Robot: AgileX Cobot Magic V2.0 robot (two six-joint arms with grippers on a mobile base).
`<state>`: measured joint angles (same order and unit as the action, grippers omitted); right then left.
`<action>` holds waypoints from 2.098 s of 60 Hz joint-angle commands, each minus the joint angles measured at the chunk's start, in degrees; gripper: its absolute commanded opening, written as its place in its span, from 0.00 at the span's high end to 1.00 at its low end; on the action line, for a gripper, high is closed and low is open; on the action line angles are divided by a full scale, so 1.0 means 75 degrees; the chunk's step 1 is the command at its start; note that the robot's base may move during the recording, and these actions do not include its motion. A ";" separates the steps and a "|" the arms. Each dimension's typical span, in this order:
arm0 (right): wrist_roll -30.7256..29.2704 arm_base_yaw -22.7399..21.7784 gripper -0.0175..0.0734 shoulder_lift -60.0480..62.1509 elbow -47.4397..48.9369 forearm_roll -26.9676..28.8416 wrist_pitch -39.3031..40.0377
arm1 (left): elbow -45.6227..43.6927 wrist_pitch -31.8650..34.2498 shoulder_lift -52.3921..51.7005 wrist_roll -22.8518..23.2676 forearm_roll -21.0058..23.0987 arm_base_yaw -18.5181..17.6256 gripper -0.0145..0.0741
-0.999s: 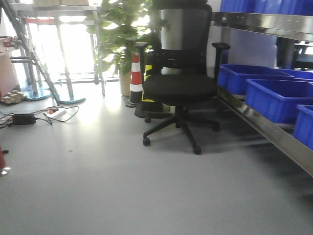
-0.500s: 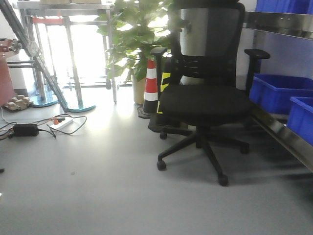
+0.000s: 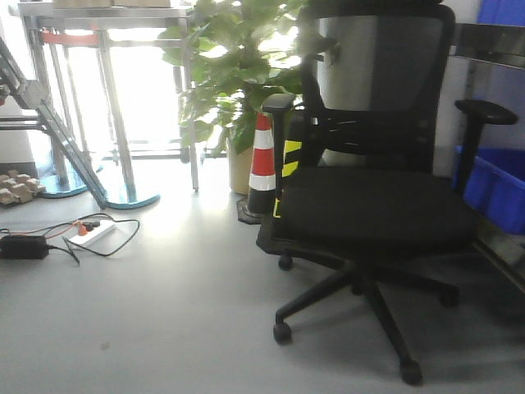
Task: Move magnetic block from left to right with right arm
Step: 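Turn the base toward the second felt table holding the cube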
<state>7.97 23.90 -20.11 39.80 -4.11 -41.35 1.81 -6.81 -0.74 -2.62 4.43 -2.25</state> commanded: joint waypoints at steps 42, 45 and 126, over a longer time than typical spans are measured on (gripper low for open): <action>-0.0046 -0.0037 0.56 -0.0080 0.0202 -0.0083 0.0705 | 0.0072 0.0623 -0.0117 -0.0001 0.0045 0.0159 0.97; -0.0046 -0.0037 0.56 -0.0080 0.0202 -0.0083 0.0705 | 0.0072 0.0623 -0.0117 -0.0001 0.0045 0.0159 0.97; -0.0046 -0.0037 0.56 -0.0080 0.0202 -0.0083 0.0705 | 0.0072 0.0623 -0.0117 -0.0001 0.0045 0.0159 0.97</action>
<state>7.87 23.90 -20.11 39.80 -4.33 -41.35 1.81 -6.81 -0.74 -2.62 4.43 -1.05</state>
